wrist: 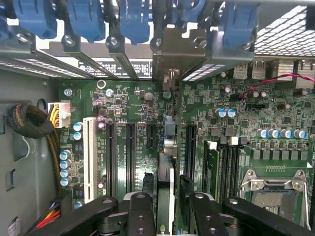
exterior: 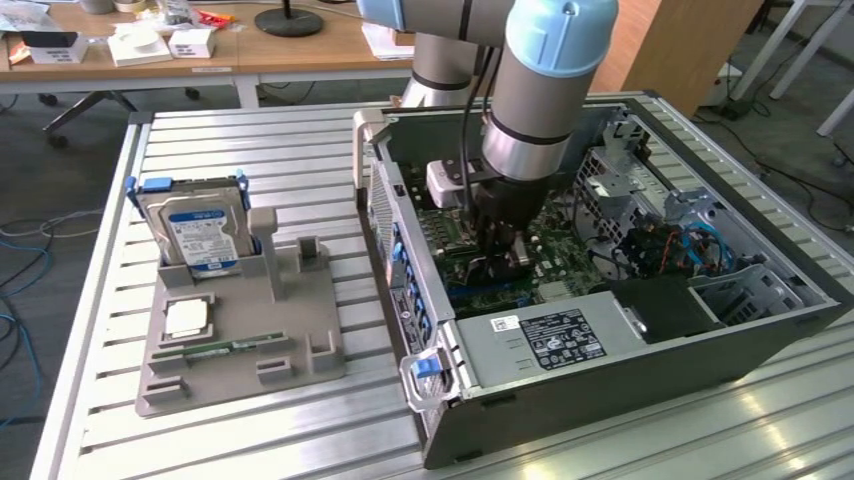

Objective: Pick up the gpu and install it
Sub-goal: 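Insert the gpu into the slot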

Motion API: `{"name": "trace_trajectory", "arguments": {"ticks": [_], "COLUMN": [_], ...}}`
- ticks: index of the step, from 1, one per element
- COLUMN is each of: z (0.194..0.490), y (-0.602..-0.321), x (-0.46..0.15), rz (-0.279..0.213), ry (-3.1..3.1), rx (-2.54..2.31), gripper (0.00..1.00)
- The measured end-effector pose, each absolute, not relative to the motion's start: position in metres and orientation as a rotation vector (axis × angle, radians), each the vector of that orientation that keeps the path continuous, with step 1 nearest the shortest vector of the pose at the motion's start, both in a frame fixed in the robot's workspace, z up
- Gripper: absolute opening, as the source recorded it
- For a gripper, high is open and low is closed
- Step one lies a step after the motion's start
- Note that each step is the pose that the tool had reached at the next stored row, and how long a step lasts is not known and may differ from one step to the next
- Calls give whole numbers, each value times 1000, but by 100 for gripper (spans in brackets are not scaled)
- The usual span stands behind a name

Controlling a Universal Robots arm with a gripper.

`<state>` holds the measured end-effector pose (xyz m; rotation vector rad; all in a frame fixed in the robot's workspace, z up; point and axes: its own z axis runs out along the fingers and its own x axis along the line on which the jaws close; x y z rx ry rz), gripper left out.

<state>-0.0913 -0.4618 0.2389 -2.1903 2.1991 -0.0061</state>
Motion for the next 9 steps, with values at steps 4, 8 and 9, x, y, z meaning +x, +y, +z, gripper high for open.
{"name": "trace_trajectory", "arguments": {"ticks": [4, 8, 9], "z": [247, 261, 265], "y": [-462, -462, -461], "x": [-91, -91, -91], "rz": [-6, -6, -6], "ry": [2199, 2199, 2199], "rx": [-2190, -2190, -2190], "gripper": [34, 34, 34]}}
